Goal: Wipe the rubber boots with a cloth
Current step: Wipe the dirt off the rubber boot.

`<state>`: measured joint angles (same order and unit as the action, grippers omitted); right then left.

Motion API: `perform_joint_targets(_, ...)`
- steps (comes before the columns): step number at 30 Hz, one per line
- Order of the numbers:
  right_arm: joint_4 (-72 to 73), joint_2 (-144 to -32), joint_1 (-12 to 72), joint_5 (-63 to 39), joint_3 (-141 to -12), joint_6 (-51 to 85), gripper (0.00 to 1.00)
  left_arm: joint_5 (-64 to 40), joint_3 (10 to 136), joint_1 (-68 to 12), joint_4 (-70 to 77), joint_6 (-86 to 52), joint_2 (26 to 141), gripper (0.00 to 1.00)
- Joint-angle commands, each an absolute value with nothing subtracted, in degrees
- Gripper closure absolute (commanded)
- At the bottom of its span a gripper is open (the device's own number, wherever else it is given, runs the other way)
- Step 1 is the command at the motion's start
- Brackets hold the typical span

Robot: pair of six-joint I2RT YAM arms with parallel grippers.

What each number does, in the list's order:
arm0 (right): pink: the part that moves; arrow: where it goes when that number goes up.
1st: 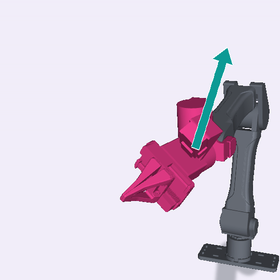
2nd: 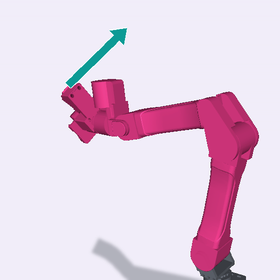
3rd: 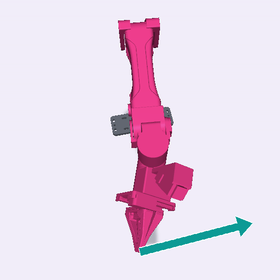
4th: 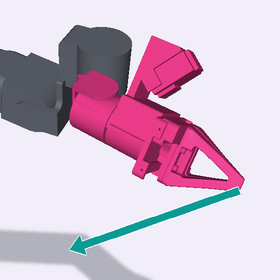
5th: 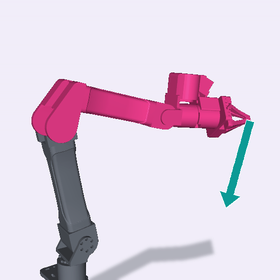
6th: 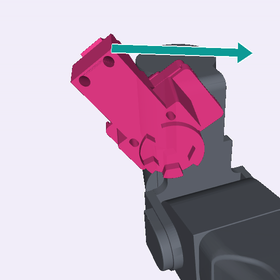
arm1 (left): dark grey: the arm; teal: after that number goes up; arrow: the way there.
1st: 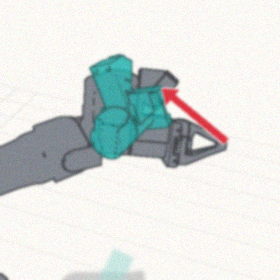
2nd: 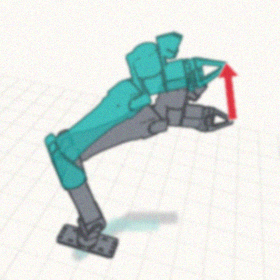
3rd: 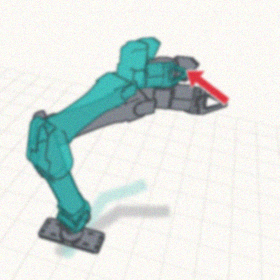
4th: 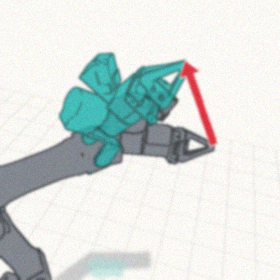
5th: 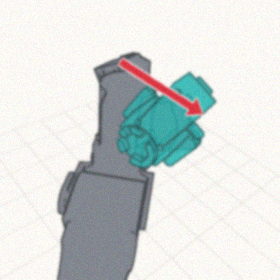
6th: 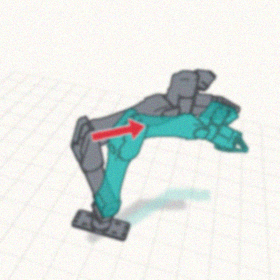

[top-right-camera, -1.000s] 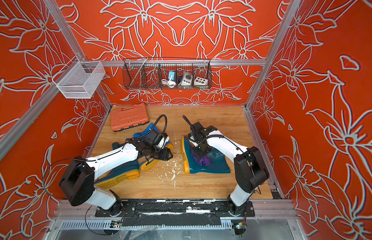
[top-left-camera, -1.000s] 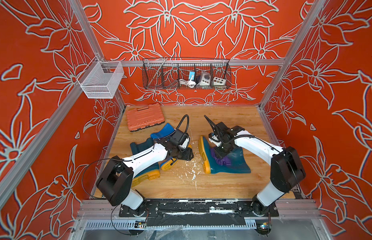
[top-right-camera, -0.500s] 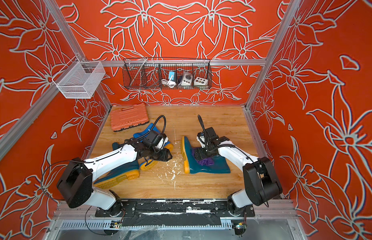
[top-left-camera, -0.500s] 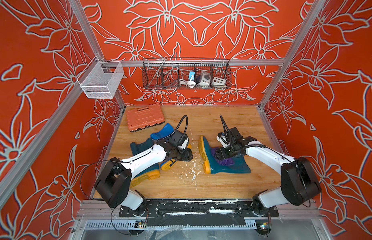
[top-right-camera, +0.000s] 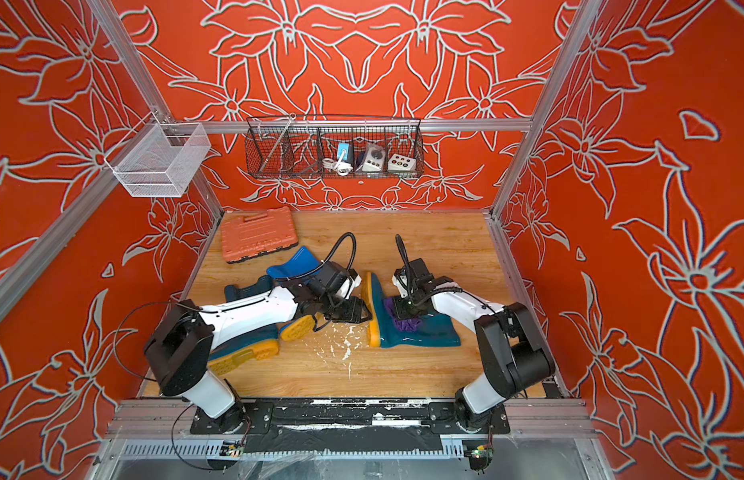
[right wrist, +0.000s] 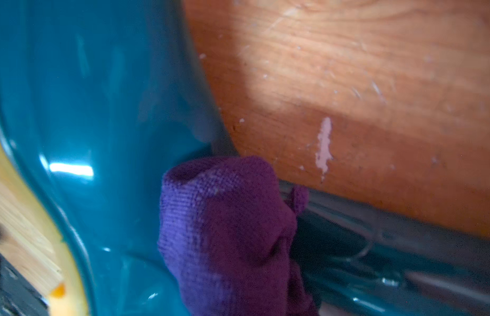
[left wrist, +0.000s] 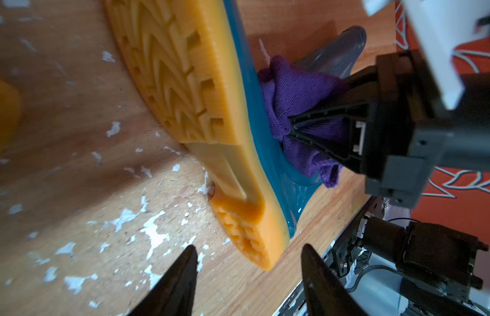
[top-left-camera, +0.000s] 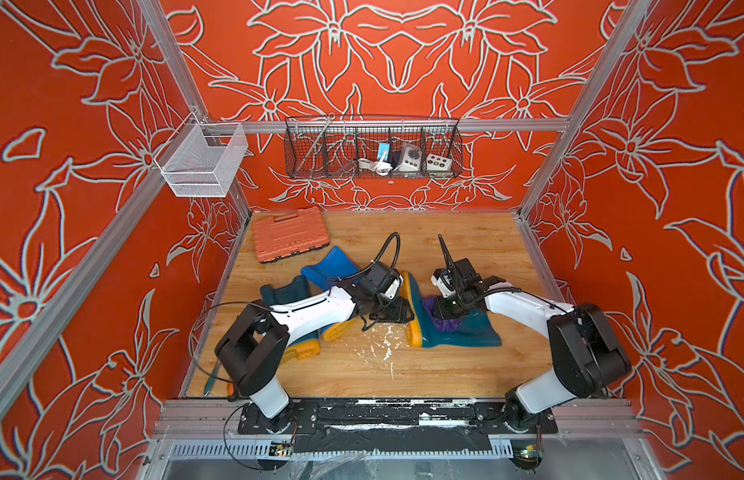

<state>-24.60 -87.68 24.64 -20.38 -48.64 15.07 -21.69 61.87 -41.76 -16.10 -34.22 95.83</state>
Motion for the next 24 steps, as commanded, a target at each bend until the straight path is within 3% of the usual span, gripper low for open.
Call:
perform_joint_targets(1,-27.95,-84.58,23.51,-16.79,-46.72,16.67,1.0,-23.65,64.52,-42.01,-14.37,-35.63,101.19,0.41)
perform_joint_targets(6,-29.75,-76.45,16.06,-17.82,-45.42,20.46,1.0,-20.41,70.19,-41.92,-21.42,-33.82,107.89,0.46)
perform_joint_targets(13,-34.51,-71.01,15.83,-21.62,-52.13,19.54,1.0,-14.1,71.08,-39.32,-30.76,-32.98,105.14,0.86)
perform_joint_targets(16,-35.01,-72.12,18.21,-22.67,-56.0,20.1,1.0,-12.41,68.85,-37.18,-32.52,-33.82,102.44,0.97)
perform_joint_targets(24,-32.72,-79.61,27.52,-23.13,-62.19,22.22,1.0,-12.33,67.3,-35.49,-32.91,-41.13,100.09,1.0)
